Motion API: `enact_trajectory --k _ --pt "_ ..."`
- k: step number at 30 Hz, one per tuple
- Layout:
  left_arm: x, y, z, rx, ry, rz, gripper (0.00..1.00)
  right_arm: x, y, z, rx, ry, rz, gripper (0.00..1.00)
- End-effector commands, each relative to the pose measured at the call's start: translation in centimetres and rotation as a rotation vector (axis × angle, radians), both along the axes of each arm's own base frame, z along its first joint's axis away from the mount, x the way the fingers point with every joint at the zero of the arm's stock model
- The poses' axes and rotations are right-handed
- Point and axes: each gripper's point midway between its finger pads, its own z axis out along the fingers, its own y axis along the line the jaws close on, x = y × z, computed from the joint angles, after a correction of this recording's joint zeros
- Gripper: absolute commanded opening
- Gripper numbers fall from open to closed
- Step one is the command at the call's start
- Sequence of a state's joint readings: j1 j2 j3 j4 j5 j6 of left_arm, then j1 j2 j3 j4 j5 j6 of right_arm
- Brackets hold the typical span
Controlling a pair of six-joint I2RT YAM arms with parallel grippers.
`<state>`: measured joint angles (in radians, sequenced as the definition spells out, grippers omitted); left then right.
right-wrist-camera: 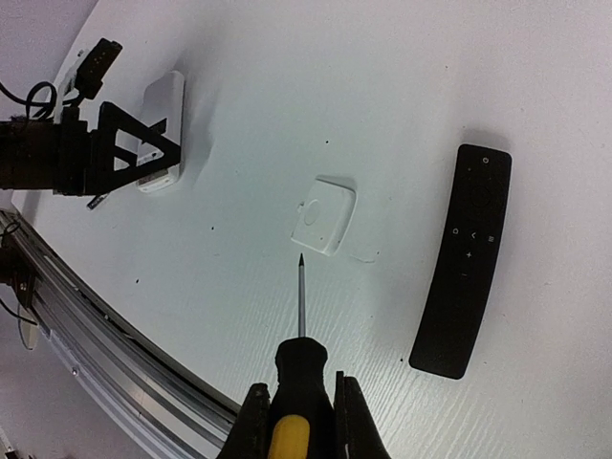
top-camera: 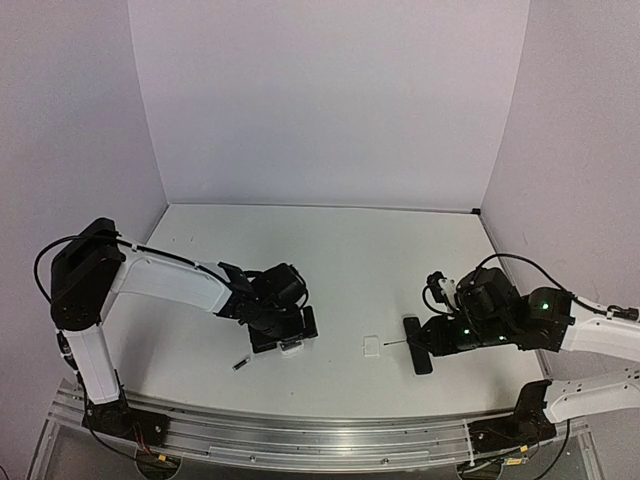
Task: Unload the batteries from the remote control
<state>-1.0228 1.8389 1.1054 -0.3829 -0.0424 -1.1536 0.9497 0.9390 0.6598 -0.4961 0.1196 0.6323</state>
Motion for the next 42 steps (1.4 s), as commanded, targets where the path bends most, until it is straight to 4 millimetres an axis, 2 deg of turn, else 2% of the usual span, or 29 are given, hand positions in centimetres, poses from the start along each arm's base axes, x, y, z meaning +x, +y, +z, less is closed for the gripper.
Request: enact_trajectory --k 1,9,14,16,19,21,23,26,29,32,34,39,42 --pt "-0.1 -3.6 0.3 -0.111 -0.010 -0.107 1.00 -0.1 -0.1 0.2 0.015 0.000 -0.007 0.00" --pt "0.5 -6.5 0.6 -0.174 -0.030 -0.167 1.00 0.0 -0.2 0.1 0.010 -0.001 -0.018 0.00" --pt "0.9 -6.7 0.7 -0.163 -0.042 -0.179 1.00 0.2 -0.2 0.1 0.003 -0.003 -0.021 0.00" --pt "0.7 -6.5 1.4 -0.162 -0.050 -0.194 1.00 0.3 -0.1 0.2 -0.002 -0.007 -0.018 0.00" --pt "-0.1 -5.7 3.8 -0.177 -0.083 -0.221 1.00 0.7 0.5 0.9 -0.002 -0.022 -0.004 0.00" --pt "-0.3 -4.3 6.4 -0.185 -0.127 -0.220 0.99 1.1 1.2 1.2 -0.007 -0.030 0.015 0.00" --pt "-0.3 -2.2 7.9 -0.146 -0.165 -0.188 1.00 1.7 2.3 1.5 -0.003 -0.038 0.038 0.00" --pt "0.3 1.6 8.8 -0.048 -0.194 -0.121 1.00 2.8 4.2 2.0 0.003 -0.052 0.058 0.00" --pt "1.3 5.0 8.1 0.000 -0.160 -0.064 1.00 3.9 6.6 2.6 0.043 -0.068 0.088 0.00" --pt "2.4 7.0 6.4 -0.036 -0.106 -0.047 1.00 5.0 9.1 3.2 0.091 -0.086 0.115 0.00" --pt "2.8 7.4 5.5 -0.069 -0.082 -0.057 0.99 5.6 10.6 3.5 0.126 -0.089 0.130 0.00" --pt "3.4 6.7 4.0 -0.084 -0.059 -0.101 0.89 6.7 14.0 3.1 0.178 -0.065 0.174 0.00" --pt "3.7 6.4 2.9 -0.065 -0.044 -0.115 0.84 7.4 15.1 2.4 0.189 -0.054 0.181 0.00"
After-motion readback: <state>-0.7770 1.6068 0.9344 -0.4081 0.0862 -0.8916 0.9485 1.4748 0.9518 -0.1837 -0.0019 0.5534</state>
